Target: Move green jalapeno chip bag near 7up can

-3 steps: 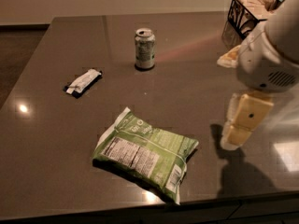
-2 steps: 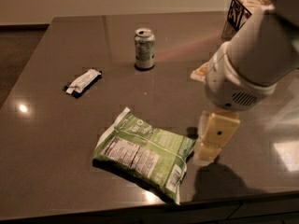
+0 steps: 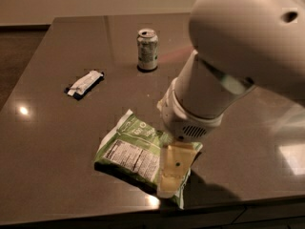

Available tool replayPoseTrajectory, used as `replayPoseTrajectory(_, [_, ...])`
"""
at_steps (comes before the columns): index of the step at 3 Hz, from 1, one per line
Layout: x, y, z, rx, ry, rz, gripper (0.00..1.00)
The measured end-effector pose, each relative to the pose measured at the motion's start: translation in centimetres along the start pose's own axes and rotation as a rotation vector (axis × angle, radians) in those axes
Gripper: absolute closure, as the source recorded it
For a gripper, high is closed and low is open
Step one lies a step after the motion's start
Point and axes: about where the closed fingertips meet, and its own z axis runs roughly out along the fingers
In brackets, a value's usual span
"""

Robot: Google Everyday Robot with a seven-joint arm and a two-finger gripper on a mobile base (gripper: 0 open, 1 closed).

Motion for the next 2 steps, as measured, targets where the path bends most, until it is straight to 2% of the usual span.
replayPoseTrajectory(1, [-1.1,1.3,2.6,-0.05,0.01,-0.012,0.0])
replayPoseTrajectory(2, [-1.5,1.5,4.3,-0.065,0.024,-0.006,0.15])
